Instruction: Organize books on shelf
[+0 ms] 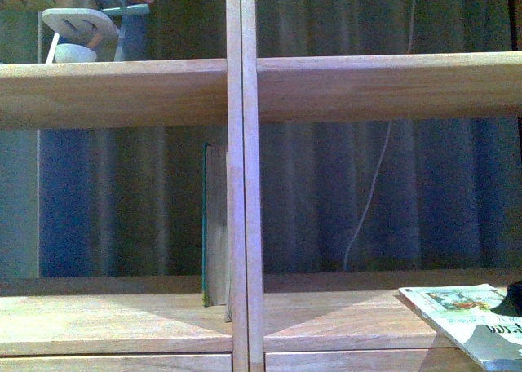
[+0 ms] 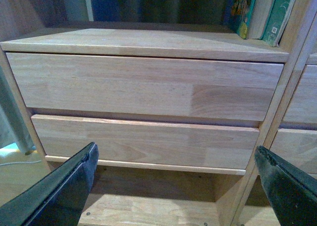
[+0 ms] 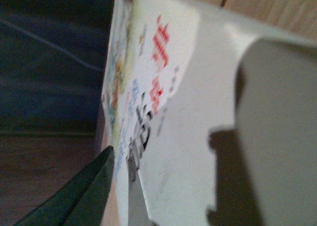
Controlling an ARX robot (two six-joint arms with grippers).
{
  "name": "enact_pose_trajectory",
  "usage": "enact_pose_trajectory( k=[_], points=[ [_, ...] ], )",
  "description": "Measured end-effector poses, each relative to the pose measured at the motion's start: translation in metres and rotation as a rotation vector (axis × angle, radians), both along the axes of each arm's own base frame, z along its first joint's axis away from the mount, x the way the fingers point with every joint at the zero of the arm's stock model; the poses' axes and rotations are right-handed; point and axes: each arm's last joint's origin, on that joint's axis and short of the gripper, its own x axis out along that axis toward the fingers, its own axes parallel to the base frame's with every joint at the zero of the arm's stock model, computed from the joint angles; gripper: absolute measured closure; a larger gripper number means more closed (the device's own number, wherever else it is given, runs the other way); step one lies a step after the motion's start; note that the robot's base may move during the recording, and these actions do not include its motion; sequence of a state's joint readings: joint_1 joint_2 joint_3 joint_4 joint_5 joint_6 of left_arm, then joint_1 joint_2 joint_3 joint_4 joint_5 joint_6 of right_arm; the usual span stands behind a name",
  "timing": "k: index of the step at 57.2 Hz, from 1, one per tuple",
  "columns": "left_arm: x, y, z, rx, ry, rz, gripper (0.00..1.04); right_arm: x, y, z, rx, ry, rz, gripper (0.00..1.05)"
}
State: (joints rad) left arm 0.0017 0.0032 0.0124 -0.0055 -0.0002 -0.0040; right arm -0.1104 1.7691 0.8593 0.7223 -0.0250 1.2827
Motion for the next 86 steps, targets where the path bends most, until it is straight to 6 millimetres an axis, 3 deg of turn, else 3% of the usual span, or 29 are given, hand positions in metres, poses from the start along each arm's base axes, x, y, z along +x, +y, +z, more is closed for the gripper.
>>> enact_pose_trajectory(
  k=[12, 22, 42, 57, 62, 71, 86],
  points=[
    [0.000, 0.000, 0.000, 0.000, 0.000, 0.000, 0.07, 0.000, -0.004, 0.003, -0.021, -0.018, -0.011, 0.74],
    [0.000, 0.000, 0.000, 0.000, 0.000, 0.000, 0.07, -0.001, -0.006, 0.009, -0.008, -0.053, 0.011, 0.96],
    [0.000, 0.000, 0.000, 0.000, 0.000, 0.000, 0.07, -0.008, -0.010, 0.016, 0.100, -0.112, 0.032, 0.97],
    [0.000, 0.000, 0.000, 0.000, 0.000, 0.000, 0.07, -0.021, -0.004, 0.049, 0.123, -0.211, 0.115, 0.97],
    [0.004, 0.002, 0.010, -0.071, -0.082, -0.137, 0.07, -0.026, -0.001, 0.063, 0.115, -0.253, 0.142, 0.97],
    [0.025, 0.009, 0.031, -0.210, -0.125, -0.369, 0.07, -0.037, 0.003, 0.084, 0.103, -0.316, 0.185, 0.97],
    [0.083, 0.023, 0.075, -0.389, -0.087, -0.449, 0.07, -0.053, 0.002, 0.087, 0.081, -0.341, 0.234, 0.97]
  ],
)
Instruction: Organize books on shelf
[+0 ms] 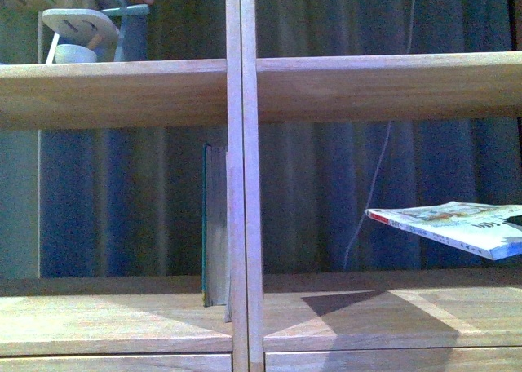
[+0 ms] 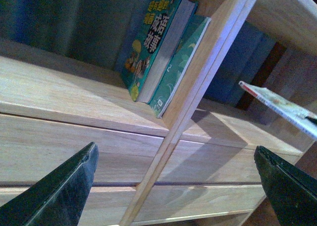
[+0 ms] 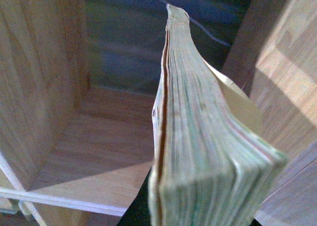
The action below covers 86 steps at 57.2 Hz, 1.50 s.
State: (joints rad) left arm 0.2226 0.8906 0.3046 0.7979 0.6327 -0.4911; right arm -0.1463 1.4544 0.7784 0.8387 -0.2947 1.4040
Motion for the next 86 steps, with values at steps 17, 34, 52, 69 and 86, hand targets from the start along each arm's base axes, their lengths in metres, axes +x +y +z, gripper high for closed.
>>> enact_pose_trajectory(
  k=[17, 34, 52, 69, 86],
  points=[
    [0.066, 0.015, 0.026, -0.249, 0.168, -0.163, 0.07, -0.007, 0.004, -0.003, -0.043, -0.027, 0.046, 0.97],
    [0.138, -0.022, 0.030, -0.528, 0.408, -0.271, 0.07, -0.025, 0.023, 0.004, -0.107, -0.127, 0.178, 0.97],
    [0.141, -0.099, 0.039, -0.499, 0.456, -0.463, 0.07, -0.045, 0.037, 0.005, -0.200, -0.308, 0.411, 0.97],
    [0.134, -0.134, 0.055, -0.447, 0.379, -0.583, 0.07, -0.052, 0.055, 0.012, -0.217, -0.381, 0.512, 0.97],
    [0.138, -0.161, 0.062, -0.440, 0.356, -0.603, 0.07, -0.055, 0.077, 0.026, -0.215, -0.421, 0.571, 0.97]
  ],
)
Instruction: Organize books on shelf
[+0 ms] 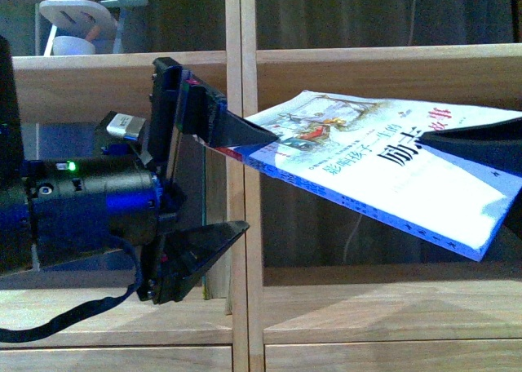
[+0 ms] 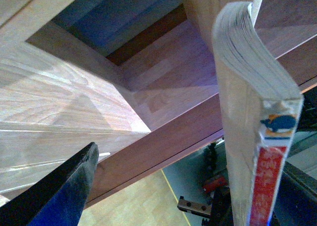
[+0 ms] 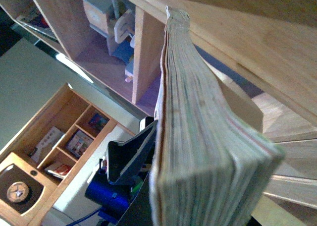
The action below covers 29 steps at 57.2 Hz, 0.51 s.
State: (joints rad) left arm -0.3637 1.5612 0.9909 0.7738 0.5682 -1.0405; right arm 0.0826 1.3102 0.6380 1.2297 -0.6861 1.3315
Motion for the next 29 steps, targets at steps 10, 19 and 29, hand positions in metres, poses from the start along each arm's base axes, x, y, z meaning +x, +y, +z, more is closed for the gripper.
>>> enact_pose_trajectory(
  k=[10, 19, 29],
  points=[
    [-0.001, -0.012, 0.001, -0.008, -0.021, 0.021, 0.07, -0.004, 0.010, 0.002, -0.003, -0.008, 0.020, 0.97],
    [-0.001, -0.015, 0.002, -0.029, -0.048, 0.088, 0.18, -0.006, 0.015, 0.000, 0.005, -0.004, 0.018, 0.97],
    [0.000, -0.017, 0.004, -0.075, -0.087, 0.165, 0.42, -0.007, 0.019, -0.001, 0.017, 0.000, 0.016, 0.97]
  ],
)
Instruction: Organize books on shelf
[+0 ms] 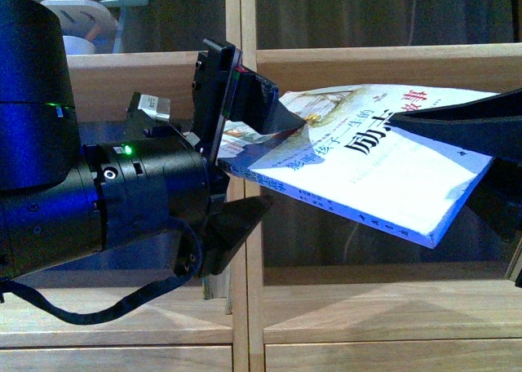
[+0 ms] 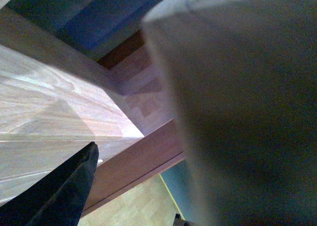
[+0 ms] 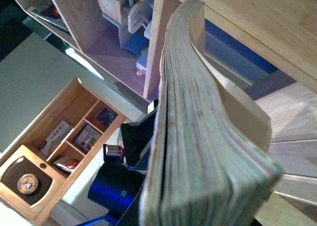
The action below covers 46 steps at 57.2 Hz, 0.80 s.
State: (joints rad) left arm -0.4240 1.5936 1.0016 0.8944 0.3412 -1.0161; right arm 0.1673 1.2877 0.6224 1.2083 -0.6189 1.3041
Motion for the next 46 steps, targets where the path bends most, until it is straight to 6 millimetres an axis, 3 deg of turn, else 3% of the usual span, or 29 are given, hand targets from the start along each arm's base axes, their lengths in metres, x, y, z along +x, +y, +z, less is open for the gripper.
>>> enact_pose_trajectory(
  k=[16, 21, 29, 36, 42, 46],
  points=[
    [-0.003, 0.000, 0.004, -0.087, -0.028, 0.013, 0.82, -0.005, 0.005, 0.001, 0.010, -0.008, 0.008, 0.96],
    [-0.006, 0.002, 0.006, -0.127, -0.042, 0.003, 0.89, -0.007, 0.006, 0.001, -0.005, -0.017, 0.034, 0.81],
    [-0.012, 0.010, -0.001, -0.155, -0.083, 0.007, 0.89, -0.010, 0.007, 0.004, -0.019, -0.038, 0.064, 0.53],
    [-0.017, 0.021, -0.003, -0.147, -0.104, 0.022, 0.90, -0.010, 0.004, 0.004, -0.025, -0.043, 0.065, 0.36],
    [-0.028, 0.045, -0.010, -0.089, -0.122, 0.067, 0.90, -0.008, -0.008, 0.005, -0.037, -0.054, 0.024, 0.14],
    [-0.035, 0.062, -0.013, -0.051, -0.137, 0.113, 0.90, -0.005, -0.017, 0.003, -0.053, -0.043, -0.025, 0.06]
  ],
)
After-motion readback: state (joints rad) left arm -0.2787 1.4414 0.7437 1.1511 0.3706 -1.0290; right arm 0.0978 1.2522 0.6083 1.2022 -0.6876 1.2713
